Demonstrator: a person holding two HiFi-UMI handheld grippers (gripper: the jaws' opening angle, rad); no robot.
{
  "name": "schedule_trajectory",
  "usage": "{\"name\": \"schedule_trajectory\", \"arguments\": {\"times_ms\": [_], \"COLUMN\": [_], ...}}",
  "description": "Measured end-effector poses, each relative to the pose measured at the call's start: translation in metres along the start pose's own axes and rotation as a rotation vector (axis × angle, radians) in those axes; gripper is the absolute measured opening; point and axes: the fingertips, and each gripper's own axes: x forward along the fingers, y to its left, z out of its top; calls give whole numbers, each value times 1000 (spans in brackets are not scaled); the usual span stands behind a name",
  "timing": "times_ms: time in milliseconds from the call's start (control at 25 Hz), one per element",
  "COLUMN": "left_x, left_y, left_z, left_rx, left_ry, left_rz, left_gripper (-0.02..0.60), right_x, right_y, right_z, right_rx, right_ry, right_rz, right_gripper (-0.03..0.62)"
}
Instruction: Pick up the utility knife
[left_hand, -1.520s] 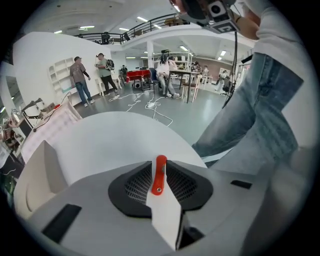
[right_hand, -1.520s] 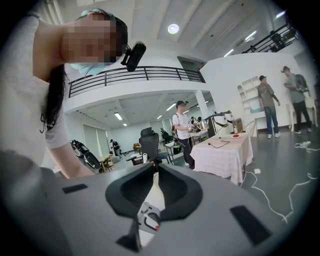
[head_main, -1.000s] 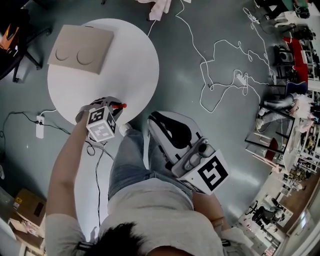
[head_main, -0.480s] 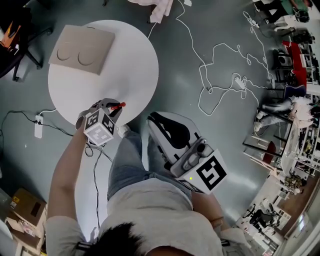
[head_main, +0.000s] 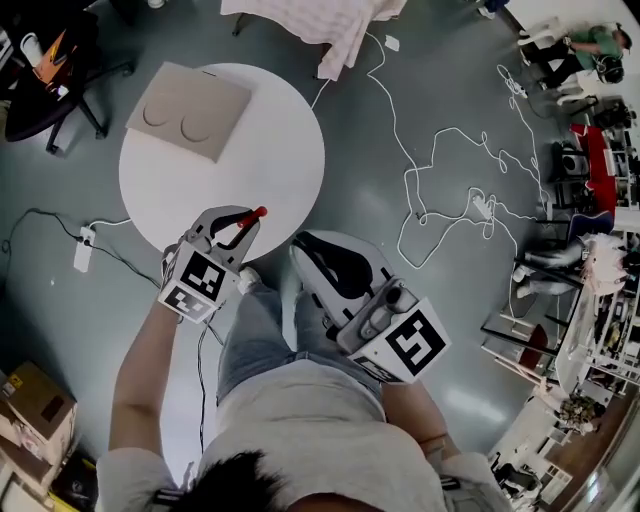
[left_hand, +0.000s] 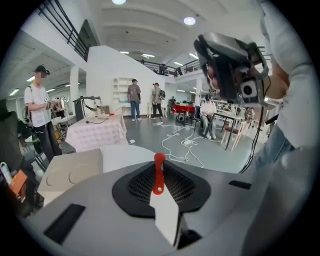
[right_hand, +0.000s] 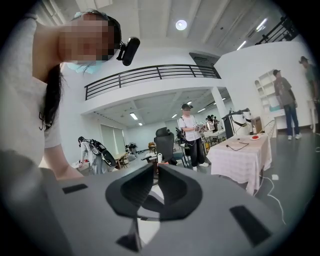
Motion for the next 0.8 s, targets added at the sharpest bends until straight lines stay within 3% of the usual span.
{"name": "schedule_trajectory", "arguments": {"times_ms": [200, 400, 800], "left_x": [-44, -81, -135], "left_y": [3, -10, -32], "left_z": [41, 69, 122], "left_rx": [-81, -111, -185], "left_ry": [-139, -264, -436], "left_rz": [117, 249, 484], "left_gripper": [57, 57, 57], "right_x": [7, 0, -5], "right_y": [13, 25, 33], "right_z": [8, 10, 23], "right_rx": [-23, -54, -92], "right_ry": [-10, -15, 1], "right_rz": [92, 199, 399], "right_gripper": [23, 23, 23]}}
